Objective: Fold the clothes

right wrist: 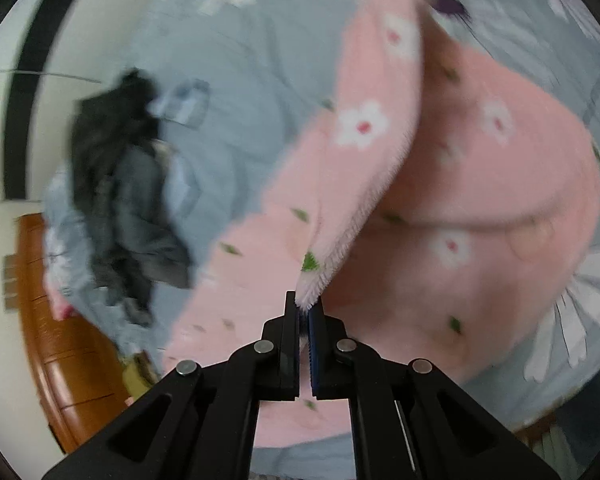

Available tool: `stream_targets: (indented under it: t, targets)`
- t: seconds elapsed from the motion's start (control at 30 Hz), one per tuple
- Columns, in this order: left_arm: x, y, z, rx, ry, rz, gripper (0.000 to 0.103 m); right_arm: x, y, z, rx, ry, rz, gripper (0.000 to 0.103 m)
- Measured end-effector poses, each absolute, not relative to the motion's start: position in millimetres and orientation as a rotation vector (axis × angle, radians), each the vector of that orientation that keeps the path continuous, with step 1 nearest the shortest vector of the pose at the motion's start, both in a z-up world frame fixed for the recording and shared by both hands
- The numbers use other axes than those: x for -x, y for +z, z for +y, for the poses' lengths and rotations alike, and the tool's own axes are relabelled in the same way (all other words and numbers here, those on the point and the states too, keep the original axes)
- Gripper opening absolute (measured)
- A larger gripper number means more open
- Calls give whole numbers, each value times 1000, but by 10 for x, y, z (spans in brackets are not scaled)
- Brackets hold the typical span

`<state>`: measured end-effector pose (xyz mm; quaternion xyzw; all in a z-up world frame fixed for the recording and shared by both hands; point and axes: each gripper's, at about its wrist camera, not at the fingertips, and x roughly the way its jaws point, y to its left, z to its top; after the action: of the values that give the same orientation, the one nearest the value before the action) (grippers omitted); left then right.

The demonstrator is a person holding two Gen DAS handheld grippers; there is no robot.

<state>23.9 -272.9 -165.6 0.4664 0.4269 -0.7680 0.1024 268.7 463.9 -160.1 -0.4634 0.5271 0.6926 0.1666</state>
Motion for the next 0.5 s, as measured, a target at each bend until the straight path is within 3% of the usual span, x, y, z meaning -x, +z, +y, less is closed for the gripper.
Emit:
stream_targets:
  t: [0.1,0.17,0.37,0.5]
  targets:
    - [-335,-1146,-2777,-1296,-2439,1162,5,-2786,-1220,4640,1236,2102,1480,3]
    - [-531,-1167,-2875,-1288,-2421,1134,5,-2930,-1169,4611,1244,2106,1450,3]
    - [-1002,-2480,-3074,-1578,-1962,1107,6,-3272,-2107,4378,1501,1778,1420,3]
    - [-1188,-2617,-3135,-1529,-1910,1146,7,-3336,-2344,4302,1578,1708,1386,3]
